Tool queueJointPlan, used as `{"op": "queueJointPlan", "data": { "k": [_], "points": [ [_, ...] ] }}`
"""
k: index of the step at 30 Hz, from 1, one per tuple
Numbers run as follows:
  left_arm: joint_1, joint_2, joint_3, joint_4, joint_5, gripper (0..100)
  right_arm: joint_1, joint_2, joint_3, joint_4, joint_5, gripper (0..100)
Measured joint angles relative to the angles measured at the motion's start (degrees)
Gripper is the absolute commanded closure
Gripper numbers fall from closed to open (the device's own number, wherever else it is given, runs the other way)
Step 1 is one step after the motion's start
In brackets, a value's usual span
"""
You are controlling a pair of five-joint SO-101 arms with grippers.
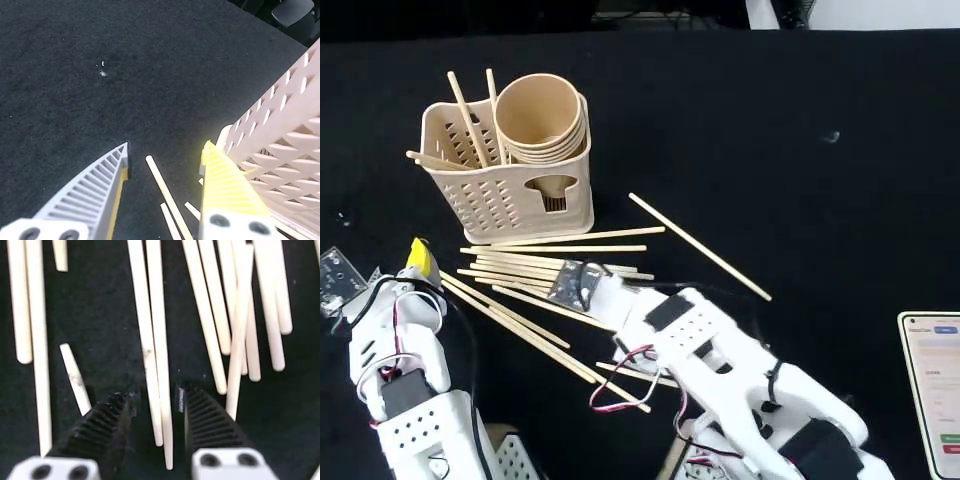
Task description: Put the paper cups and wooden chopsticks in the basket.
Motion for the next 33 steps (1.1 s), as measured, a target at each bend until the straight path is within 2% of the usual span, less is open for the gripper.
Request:
{"op": "queueJointPlan", "data": {
  "k": [1,10,17,24,29,33],
  "points": [
    [0.00,0.00,0.00,0.00,0.00,77,-0.18,0.62,-0.44,-0.26,0.00,99.3],
    [0.00,0.00,0.00,0.00,0.00,77,-0.18,1.85,-2.90,0.62,0.00,98.8],
    [0.00,0.00,0.00,0.00,0.00,77,0.62,-10.73,-7.74,12.66,-0.53,98.8],
    [0.00,0.00,0.00,0.00,0.00,77,-2.81,-29.80,-22.59,26.90,-8.00,98.8],
    [0.00,0.00,0.00,0.00,0.00,77,-3.43,-37.10,-27.34,23.82,-12.22,98.8],
    [0.00,0.00,0.00,0.00,0.00,77,-3.43,-37.80,-26.55,11.43,-15.74,98.7]
  ]
}}
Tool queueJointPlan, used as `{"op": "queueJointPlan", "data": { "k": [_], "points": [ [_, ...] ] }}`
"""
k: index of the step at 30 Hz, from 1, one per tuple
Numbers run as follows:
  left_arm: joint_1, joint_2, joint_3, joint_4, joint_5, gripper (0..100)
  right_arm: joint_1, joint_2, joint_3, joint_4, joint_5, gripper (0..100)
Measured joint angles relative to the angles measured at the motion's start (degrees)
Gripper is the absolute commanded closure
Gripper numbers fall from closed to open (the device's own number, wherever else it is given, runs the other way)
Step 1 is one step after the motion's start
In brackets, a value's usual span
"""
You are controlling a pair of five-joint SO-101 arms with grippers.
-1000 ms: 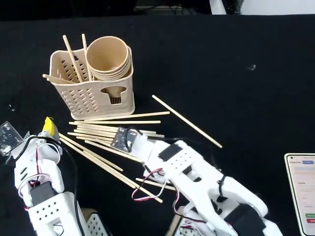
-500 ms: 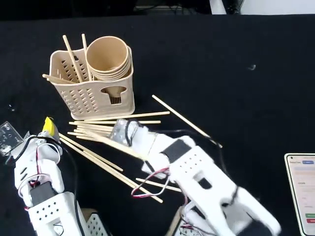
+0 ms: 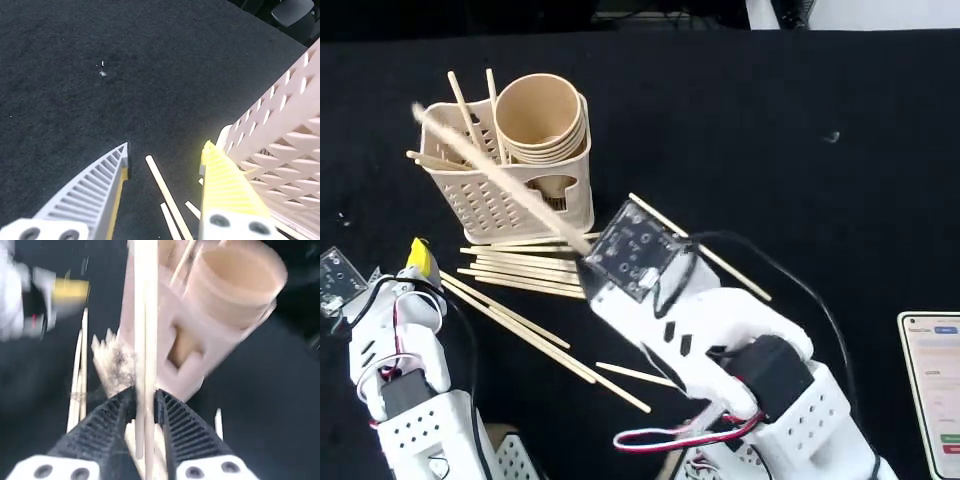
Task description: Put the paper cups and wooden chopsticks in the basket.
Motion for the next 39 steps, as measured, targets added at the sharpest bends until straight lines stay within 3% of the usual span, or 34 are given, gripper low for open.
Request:
{"op": "queueJointPlan", "data": {
  "k": [7,12,26,39],
  "points": [
    [0.00,0.00,0.00,0.00,0.00,77,-0.09,6.86,13.27,-42.90,-9.85,98.8],
    [0.00,0.00,0.00,0.00,0.00,77,-0.18,17.32,12.75,-72.00,-13.80,98.8],
    [0.00,0.00,0.00,0.00,0.00,77,-1.76,58.55,-13.27,-77.27,-14.42,98.8],
    [0.00,0.00,0.00,0.00,0.00,77,-2.02,63.82,-15.91,-77.71,-14.33,98.6]
  ]
}}
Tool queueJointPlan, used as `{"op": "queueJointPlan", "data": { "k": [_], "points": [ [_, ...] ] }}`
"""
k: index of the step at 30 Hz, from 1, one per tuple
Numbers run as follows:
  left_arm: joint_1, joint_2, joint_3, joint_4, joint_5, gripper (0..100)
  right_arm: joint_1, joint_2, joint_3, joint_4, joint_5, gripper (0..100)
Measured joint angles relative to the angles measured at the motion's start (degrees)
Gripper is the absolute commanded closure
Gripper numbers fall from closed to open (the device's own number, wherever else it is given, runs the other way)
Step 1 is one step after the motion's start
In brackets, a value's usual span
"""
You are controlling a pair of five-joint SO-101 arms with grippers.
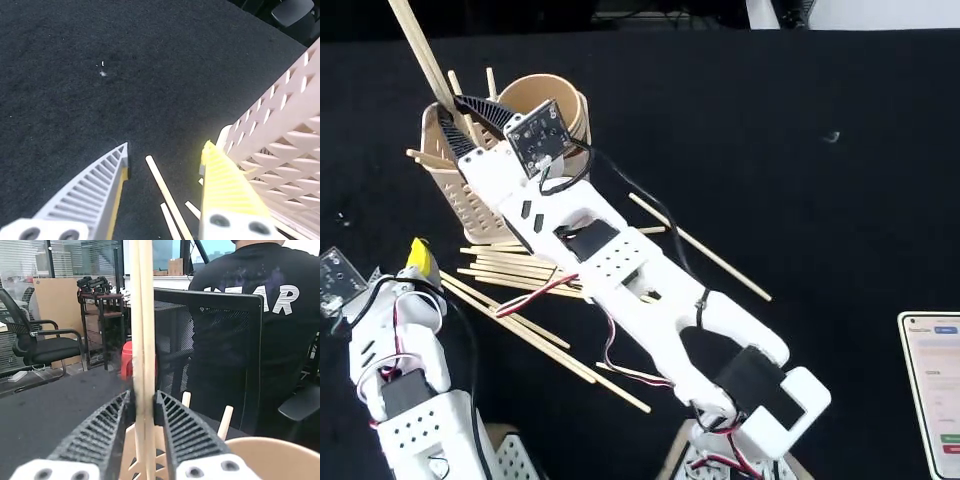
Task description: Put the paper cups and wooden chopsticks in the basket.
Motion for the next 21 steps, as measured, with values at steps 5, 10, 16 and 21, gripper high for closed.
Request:
{"op": "queueJointPlan", "data": {
  "k": [5,10,16,21],
  "points": [
    [0.00,0.00,0.00,0.00,0.00,77,-0.97,0.53,1.76,0.00,0.09,98.1],
    [0.00,0.00,0.00,0.00,0.00,77,-0.97,0.88,1.76,0.00,0.09,85.4],
    [0.00,0.00,0.00,0.00,0.00,77,-1.05,0.79,1.76,0.70,0.09,89.0],
    [0.00,0.00,0.00,0.00,0.00,77,-0.88,-2.64,1.85,4.84,0.00,89.6]
  ]
}}
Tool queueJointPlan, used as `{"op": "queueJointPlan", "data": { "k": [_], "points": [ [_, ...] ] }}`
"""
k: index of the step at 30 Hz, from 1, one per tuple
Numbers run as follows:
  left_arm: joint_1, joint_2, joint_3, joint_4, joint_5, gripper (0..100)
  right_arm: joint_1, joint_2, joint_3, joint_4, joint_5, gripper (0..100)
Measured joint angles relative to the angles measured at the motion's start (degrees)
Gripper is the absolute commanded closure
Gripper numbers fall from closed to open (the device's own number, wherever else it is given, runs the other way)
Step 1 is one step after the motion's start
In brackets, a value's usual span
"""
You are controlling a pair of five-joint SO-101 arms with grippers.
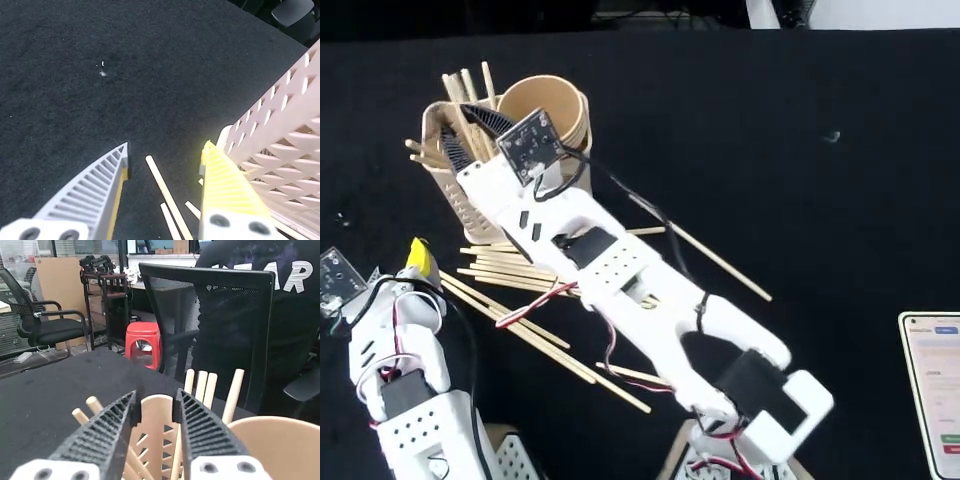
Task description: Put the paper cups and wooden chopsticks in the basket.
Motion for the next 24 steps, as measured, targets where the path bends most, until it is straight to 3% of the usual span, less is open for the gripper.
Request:
{"op": "queueJointPlan", "data": {
  "k": [9,17,21,24],
  "points": [
    [0.00,0.00,0.00,0.00,0.00,77,0.00,-21.01,0.26,21.36,0.00,92.8],
    [0.00,0.00,0.00,0.00,0.00,77,0.00,-47.12,1.05,58.64,0.35,89.1],
    [0.00,0.00,0.00,0.00,0.00,77,0.70,-53.10,8.09,77.80,8.35,79.2],
    [0.00,0.00,0.00,0.00,0.00,77,5.27,-53.36,17.93,80.09,14.42,77.6]
  ]
}}
